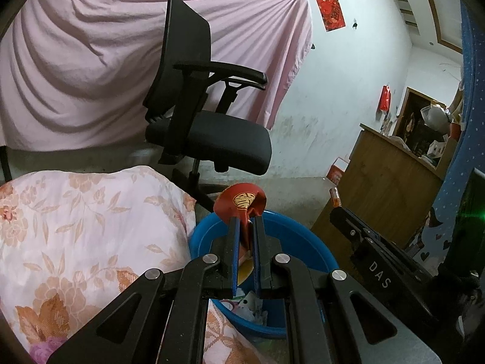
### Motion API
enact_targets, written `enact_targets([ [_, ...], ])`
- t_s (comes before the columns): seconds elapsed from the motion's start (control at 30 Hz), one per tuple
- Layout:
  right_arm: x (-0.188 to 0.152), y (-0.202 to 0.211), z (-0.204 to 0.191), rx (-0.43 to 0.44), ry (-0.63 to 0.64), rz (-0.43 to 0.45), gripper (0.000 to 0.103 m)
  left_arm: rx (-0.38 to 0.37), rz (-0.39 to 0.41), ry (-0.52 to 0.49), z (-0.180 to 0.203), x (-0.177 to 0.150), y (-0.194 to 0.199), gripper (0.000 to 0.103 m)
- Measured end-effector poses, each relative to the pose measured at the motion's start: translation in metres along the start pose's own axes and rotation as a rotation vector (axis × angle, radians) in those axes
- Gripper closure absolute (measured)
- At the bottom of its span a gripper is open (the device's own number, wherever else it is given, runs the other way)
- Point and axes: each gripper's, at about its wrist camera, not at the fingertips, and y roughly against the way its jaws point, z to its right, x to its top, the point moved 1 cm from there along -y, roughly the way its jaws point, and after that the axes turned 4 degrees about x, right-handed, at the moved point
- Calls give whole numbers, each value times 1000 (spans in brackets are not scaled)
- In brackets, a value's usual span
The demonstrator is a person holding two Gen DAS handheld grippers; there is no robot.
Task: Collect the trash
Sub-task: 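Open both grippers to drop the packet and battery into the basin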
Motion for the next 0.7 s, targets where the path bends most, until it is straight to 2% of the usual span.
enact_targets([
  [0.47,-1,-8,2,-14,-11,-30,94,-30,-89,38,-8,-4,-15,97],
  [0.7,-2,-9,5,-17,-13,-31,94,-7,-88,78,-16,-3,-12,97],
])
